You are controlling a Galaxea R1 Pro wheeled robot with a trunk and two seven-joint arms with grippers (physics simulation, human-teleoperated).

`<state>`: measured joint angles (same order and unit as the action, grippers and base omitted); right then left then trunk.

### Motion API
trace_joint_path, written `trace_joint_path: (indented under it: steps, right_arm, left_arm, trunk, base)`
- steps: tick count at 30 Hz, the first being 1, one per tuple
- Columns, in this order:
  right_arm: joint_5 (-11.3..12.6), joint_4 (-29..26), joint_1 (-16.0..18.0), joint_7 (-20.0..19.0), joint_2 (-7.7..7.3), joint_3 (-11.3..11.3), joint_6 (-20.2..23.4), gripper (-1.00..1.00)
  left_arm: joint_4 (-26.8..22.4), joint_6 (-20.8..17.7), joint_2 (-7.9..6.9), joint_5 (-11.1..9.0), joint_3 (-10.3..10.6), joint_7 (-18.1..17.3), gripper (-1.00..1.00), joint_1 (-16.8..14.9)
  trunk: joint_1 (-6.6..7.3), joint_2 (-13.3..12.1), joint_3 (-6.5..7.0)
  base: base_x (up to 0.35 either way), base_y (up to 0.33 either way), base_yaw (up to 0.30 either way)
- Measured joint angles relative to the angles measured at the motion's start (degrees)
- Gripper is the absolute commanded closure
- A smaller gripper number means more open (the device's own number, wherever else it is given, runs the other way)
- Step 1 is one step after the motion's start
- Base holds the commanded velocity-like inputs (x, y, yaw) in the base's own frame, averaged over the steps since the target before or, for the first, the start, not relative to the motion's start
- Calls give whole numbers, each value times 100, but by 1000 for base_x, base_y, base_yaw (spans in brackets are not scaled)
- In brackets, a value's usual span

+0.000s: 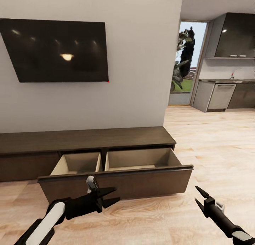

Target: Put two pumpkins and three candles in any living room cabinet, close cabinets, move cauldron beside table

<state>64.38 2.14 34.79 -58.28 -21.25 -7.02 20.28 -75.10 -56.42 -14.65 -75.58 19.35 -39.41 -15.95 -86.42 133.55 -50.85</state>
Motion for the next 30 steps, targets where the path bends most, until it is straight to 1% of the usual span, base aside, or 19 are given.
trace_joint_path:
  steps: [5,19,21,25,30]
  right_arm:
    - [-2,-4,-1,0,0,0,0,-100]
    - [-9,-3,1,0,-8,0,-4,-100]
    - [-9,-1,1,-2,-9,0,-75,-100]
    - [-5,1,0,-17,-9,-1,-382,-100]
    - [-4,2,0,-17,-9,-2,-491,-100]
  left_arm:
    - [6,0,-3,-6,-14,0,-100,-1]
    - [10,0,-25,-17,-44,-8,-100,0]
    - [10,0,-25,-17,-44,-8,-100,0]
    - [10,0,-25,-17,-46,-9,-100,0]
    - [10,-1,-25,-7,-45,-9,-100,0]
  trunk:
    - [2,0,0]
    - [3,0,0]
    - [3,0,0]
    - [3,0,0]
    - [112,-199,90]
  base:
    - [-141,0,0]
    - [-5,0,0]
    - [0,0,0]
    - [0,0,0]
    - [0,0,0]
